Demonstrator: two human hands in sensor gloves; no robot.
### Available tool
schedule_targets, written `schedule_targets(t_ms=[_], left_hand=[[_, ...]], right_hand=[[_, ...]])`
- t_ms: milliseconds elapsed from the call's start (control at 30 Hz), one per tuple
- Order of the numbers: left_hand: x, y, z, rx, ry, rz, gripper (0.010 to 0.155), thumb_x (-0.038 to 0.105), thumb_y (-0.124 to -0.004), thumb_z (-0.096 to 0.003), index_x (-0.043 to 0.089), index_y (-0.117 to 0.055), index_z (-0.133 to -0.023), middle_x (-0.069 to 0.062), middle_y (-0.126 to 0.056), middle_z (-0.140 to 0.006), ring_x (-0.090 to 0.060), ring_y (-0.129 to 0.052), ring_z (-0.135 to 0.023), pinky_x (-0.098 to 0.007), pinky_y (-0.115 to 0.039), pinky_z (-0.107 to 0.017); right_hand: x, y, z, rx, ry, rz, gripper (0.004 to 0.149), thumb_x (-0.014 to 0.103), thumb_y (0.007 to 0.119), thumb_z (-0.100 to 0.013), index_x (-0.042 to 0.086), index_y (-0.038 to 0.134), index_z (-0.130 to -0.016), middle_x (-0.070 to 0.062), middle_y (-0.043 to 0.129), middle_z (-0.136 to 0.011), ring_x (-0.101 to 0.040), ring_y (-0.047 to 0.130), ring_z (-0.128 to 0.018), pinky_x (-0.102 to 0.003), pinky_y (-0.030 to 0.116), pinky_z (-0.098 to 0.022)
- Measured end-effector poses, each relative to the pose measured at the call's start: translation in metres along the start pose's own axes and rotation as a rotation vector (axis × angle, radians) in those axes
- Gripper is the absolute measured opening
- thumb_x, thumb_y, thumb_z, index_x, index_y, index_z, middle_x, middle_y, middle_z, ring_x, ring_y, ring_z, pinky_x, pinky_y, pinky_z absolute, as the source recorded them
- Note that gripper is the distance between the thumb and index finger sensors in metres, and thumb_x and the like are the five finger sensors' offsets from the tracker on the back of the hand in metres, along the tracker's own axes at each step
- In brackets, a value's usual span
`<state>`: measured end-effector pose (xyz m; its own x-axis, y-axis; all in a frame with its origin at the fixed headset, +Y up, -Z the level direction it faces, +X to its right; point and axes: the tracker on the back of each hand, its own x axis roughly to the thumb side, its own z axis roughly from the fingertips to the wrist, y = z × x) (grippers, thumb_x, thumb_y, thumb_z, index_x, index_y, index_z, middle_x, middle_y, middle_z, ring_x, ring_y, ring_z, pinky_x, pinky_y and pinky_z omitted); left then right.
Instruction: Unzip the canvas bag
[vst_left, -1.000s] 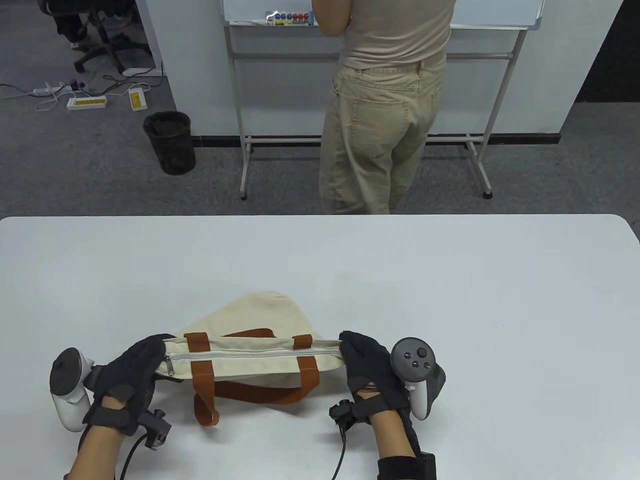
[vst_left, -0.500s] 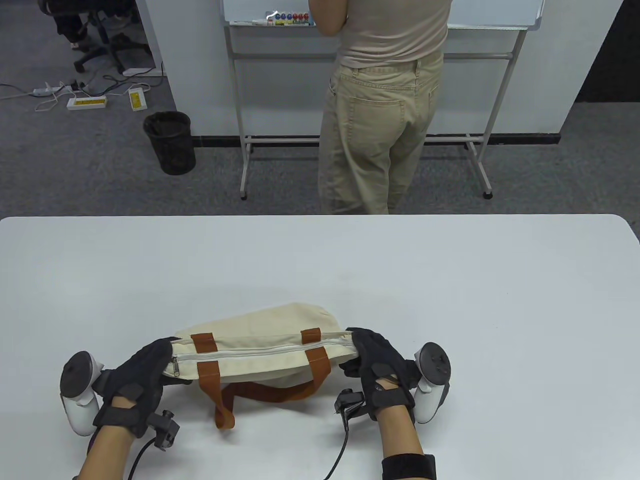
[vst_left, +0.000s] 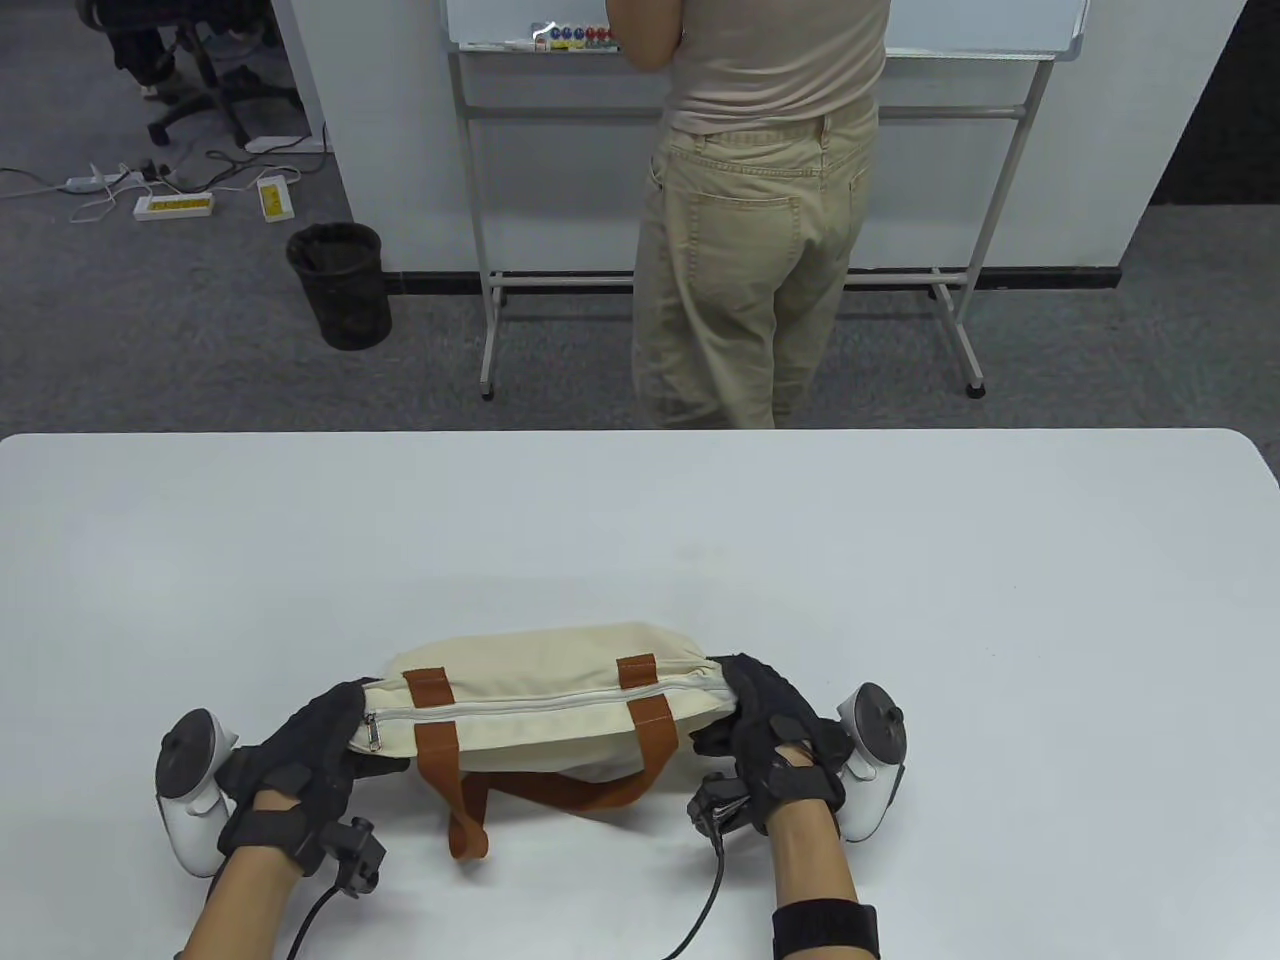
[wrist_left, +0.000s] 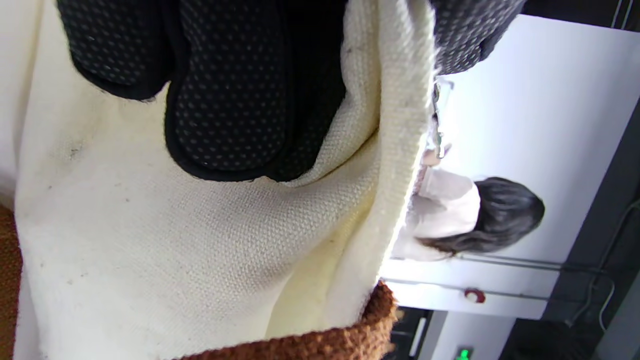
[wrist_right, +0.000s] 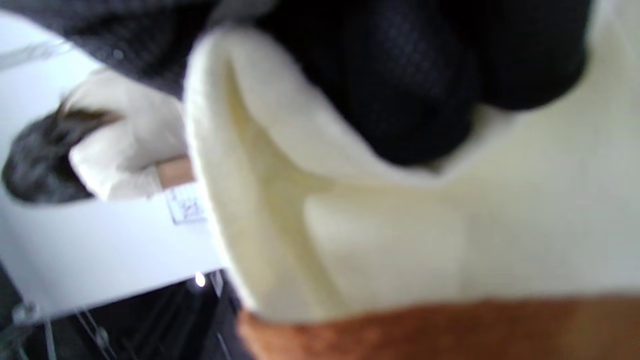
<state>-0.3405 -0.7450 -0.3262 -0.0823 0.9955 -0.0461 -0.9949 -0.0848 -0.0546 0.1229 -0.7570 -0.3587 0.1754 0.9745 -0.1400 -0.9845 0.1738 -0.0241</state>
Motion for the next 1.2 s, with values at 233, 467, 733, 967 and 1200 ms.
schedule_targets(t_ms=[233, 467, 733, 967, 1200], left_hand=[[0.001, -0.009, 0.000, -0.011, -0.006, 0.027, 0.049, 0.049, -0.072, -0.0494, 0.013, -0.085, -0.080, -0.010, -0.104, -0.059, -0.022, -0.105, -0.041, -0.049, -0.080, -0.047], [0.003, -0.017, -0.001, -0.022, -0.012, 0.024, 0.049, 0.049, -0.072, -0.0496, 0.014, -0.085, -0.080, -0.010, -0.104, -0.059, -0.022, -0.105, -0.041, -0.049, -0.081, -0.047], [0.002, -0.026, -0.002, -0.031, -0.006, 0.042, 0.048, 0.049, -0.072, -0.0498, 0.014, -0.085, -0.080, -0.010, -0.104, -0.058, -0.021, -0.105, -0.041, -0.049, -0.081, -0.046], [0.000, -0.034, -0.003, -0.042, -0.003, 0.041, 0.048, 0.049, -0.071, -0.0498, 0.014, -0.085, -0.080, -0.009, -0.104, -0.059, -0.021, -0.106, -0.042, -0.048, -0.081, -0.047], [-0.001, -0.038, -0.003, -0.053, 0.001, 0.055, 0.048, 0.049, -0.071, -0.0498, 0.014, -0.084, -0.081, -0.009, -0.104, -0.061, -0.021, -0.106, -0.043, -0.048, -0.081, -0.047]], right_hand=[[0.025, -0.007, 0.006, -0.181, -0.140, 0.284, 0.046, 0.039, 0.078, -0.048, 0.004, 0.087, -0.075, -0.021, 0.090, -0.064, -0.036, 0.093, -0.041, -0.054, 0.072, -0.034], [0.077, 0.020, 0.036, -0.521, -0.537, 0.688, 0.053, 0.041, 0.084, -0.045, 0.004, 0.084, -0.082, -0.022, 0.086, -0.075, -0.042, 0.090, -0.055, -0.057, 0.069, -0.040], [0.114, 0.088, 0.071, -0.455, -0.761, 0.900, 0.059, 0.043, 0.085, -0.045, 0.005, 0.078, -0.089, -0.023, 0.078, -0.086, -0.046, 0.081, -0.070, -0.060, 0.062, -0.052], [0.099, 0.154, 0.081, -0.214, -0.892, 1.032, 0.059, 0.044, 0.087, -0.043, 0.006, 0.080, -0.088, -0.022, 0.081, -0.085, -0.044, 0.085, -0.068, -0.059, 0.066, -0.050], [0.072, 0.208, 0.086, -0.014, -0.922, 1.074, 0.055, 0.045, 0.088, -0.042, 0.007, 0.086, -0.081, -0.020, 0.087, -0.075, -0.040, 0.089, -0.057, -0.056, 0.069, -0.042]])
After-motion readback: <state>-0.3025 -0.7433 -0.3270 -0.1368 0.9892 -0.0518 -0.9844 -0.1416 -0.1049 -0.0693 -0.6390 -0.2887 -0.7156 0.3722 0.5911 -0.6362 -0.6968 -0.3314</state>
